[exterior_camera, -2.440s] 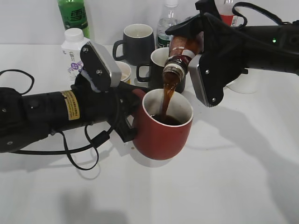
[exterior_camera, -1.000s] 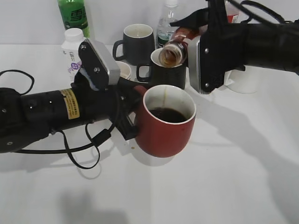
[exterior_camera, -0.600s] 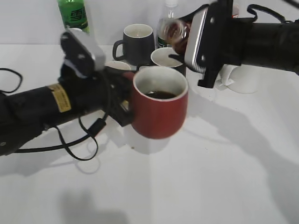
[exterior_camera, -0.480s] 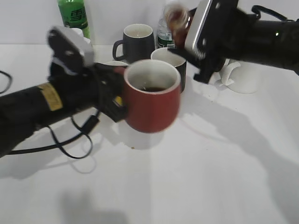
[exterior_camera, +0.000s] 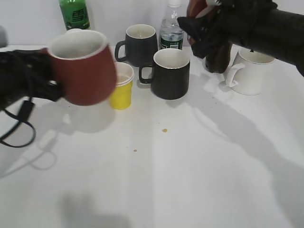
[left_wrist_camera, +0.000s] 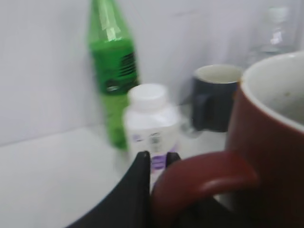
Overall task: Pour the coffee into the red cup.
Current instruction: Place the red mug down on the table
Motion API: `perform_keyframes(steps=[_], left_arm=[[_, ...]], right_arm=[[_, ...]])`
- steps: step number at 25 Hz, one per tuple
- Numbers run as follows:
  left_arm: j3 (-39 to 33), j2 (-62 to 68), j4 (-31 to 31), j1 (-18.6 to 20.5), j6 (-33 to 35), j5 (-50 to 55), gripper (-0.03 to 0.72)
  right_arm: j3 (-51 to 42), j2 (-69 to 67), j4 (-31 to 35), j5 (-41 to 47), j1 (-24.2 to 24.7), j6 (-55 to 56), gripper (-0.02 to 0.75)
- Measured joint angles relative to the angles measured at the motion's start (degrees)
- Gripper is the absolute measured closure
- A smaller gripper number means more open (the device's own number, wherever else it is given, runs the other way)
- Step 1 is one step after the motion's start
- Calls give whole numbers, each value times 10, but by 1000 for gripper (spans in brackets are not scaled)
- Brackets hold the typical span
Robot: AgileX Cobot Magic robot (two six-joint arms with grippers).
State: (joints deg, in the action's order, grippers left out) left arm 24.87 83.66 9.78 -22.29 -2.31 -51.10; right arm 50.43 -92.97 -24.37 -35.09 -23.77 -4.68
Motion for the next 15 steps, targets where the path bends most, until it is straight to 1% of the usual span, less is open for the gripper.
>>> perform_keyframes(steps=[2,6,9,13,15], left_arm=[[-7,-8,-3,28,0,3,620],[-9,-8,-16,69,2,29,620],[-9,1,-29,97,5,29,620],[-9,35,-37,117,18,15,620],[-9,62,-43,121,28,-8,620]], right_arm=[[0,0,27,-3,0,0,237],[0,0,86,-4,0,0,237],[0,0,157,10,0,1,237],[-16,1,209,14,0,1,237],[-34,4,219,14,0,1,237]])
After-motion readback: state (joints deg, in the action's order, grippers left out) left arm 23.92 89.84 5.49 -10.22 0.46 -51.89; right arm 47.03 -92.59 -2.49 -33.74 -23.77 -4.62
